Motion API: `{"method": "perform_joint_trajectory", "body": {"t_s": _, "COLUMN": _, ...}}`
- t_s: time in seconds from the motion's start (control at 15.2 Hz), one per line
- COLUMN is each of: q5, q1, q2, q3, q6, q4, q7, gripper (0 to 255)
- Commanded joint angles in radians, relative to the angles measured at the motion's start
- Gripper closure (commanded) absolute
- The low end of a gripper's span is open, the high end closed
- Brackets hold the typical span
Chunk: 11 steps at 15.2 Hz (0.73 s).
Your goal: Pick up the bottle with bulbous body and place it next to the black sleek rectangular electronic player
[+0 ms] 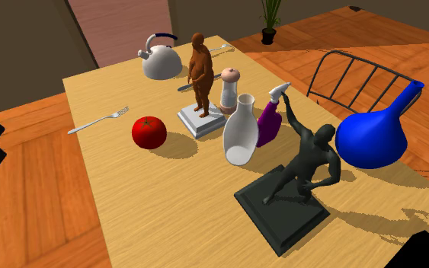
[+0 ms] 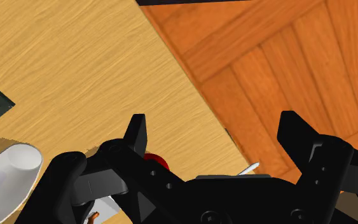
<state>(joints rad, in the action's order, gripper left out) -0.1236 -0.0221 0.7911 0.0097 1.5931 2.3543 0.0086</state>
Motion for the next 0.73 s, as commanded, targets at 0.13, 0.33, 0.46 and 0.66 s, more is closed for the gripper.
{"method": "perform_joint_trajectory", "body": {"t_s": 0.13, "q5": 0.026, "q1": -0.013, "q2": -0.035, "q3": -0.030, "q6": 0.039, "q4": 0.003, "q7": -0.039, "gripper": 0}}
{"method": "perform_joint_trajectory", "body": {"t_s": 0.33, "q5": 0.060, "q1": -0.032, "q2": -0.095, "q3": -0.074, "q6": 0.098, "q4": -0.001, "q7": -0.097, "gripper": 0}}
{"method": "perform_joint_trajectory", "body": {"t_s": 0.46, "q5": 0.081, "q1": -0.044, "q2": -0.140, "q3": -0.104, "q6": 0.137, "q4": -0.009, "q7": -0.133, "gripper": 0}}
{"method": "perform_joint_trajectory", "body": {"t_s": 0.66, "q5": 0.105, "q1": -0.059, "q2": -0.213, "q3": -0.148, "q6": 0.195, "q4": -0.031, "q7": -0.188, "gripper": 0}}
